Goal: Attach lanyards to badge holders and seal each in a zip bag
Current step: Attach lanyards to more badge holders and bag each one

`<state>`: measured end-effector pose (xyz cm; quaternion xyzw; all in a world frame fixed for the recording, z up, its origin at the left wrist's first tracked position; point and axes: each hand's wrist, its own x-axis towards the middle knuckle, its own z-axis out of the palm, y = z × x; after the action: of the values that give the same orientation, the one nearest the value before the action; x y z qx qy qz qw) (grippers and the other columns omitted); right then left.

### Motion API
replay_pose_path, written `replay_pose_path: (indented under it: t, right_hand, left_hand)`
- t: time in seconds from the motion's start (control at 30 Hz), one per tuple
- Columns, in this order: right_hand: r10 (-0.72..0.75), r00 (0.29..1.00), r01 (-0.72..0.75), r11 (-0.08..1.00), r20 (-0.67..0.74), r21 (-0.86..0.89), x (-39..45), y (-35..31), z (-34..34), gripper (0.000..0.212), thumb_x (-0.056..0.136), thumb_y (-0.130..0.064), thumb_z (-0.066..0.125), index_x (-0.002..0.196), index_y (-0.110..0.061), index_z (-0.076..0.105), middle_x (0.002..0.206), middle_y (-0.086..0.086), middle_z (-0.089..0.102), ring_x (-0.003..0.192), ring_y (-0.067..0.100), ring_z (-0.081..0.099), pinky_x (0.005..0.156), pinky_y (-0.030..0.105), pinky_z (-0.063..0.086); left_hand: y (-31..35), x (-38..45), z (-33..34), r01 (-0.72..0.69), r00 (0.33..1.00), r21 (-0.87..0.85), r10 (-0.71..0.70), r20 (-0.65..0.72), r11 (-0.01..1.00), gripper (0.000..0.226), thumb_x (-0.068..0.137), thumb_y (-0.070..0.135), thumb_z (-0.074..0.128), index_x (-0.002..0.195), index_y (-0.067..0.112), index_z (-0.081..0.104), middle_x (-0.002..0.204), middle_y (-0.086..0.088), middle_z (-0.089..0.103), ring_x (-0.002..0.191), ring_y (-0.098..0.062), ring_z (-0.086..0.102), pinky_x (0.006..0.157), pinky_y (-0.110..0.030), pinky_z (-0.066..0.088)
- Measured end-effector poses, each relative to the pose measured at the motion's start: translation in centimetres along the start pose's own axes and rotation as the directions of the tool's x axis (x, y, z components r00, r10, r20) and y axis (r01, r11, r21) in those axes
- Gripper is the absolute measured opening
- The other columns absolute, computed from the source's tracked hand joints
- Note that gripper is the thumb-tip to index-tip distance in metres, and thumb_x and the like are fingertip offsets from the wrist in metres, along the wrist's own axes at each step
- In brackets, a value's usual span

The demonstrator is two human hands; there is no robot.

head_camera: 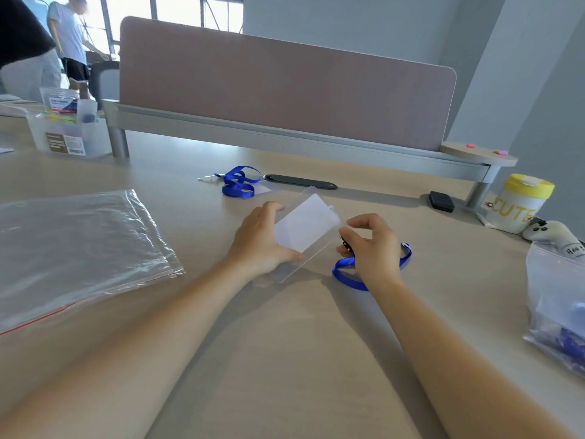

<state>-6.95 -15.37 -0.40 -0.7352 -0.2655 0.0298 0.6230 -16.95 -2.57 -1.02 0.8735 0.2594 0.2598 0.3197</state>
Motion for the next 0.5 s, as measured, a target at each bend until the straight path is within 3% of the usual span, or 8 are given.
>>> replay_pose_path:
  t: [0.17,0.27,0.37,0.5]
  right_hand:
    - [0.056,0.986,-0.077,0.988,0.157,0.130,0.0,-0.1,-0.6,0.033,0.087,-0.002,0.055,0.118,-0.011,0.051,0.075,0.001,0.060,0.035,0.002,0.052,0.046,0.012,0.048]
    - [0.056,0.977,-0.072,0.995,0.205,0.070,0.1,-0.3,-0.7,0.023,0.086,-0.004,0.057,0.108,-0.010,0.055,0.069,0.001,0.061,0.035,0.002,0.051,0.047,0.013,0.047]
    - [0.053,0.976,-0.068,0.996,0.212,0.061,0.1,-0.6,-0.8,0.007,0.085,-0.007,0.059,0.087,-0.009,0.053,0.065,0.003,0.059,0.042,0.006,0.052,0.047,0.013,0.048]
    - [0.040,0.975,-0.047,0.999,0.217,0.027,-0.2,-1.0,-1.1,0.024,0.084,-0.013,0.061,0.066,-0.010,0.045,0.058,0.005,0.055,0.039,0.004,0.051,0.045,0.013,0.047]
  left_hand:
    - [0.5,-0.2,-0.1,-0.038,0.999,-0.042,0.038,0.005,0.998,0.078,0.068,0.018,0.077,0.133,0.016,0.033,0.139,-0.001,0.039,0.128,-0.019,0.036,0.102,-0.031,0.033]
    - [0.8,-0.4,-0.3,-0.029,1.000,-0.050,0.029,0.001,0.998,0.076,0.069,0.017,0.076,0.133,0.017,0.034,0.130,-0.003,0.043,0.124,-0.019,0.039,0.098,-0.029,0.034]
    - [1.0,-0.5,-0.4,-0.035,0.999,-0.076,0.036,0.003,0.996,0.069,0.072,0.018,0.074,0.130,0.018,0.037,0.106,0.002,0.040,0.108,-0.019,0.044,0.089,-0.027,0.035]
    - [1.5,-0.4,-0.5,-0.030,0.999,-0.082,0.031,0.010,0.996,0.045,0.075,0.025,0.070,0.113,0.017,0.046,0.096,0.003,0.045,0.093,-0.020,0.047,0.079,-0.028,0.036]
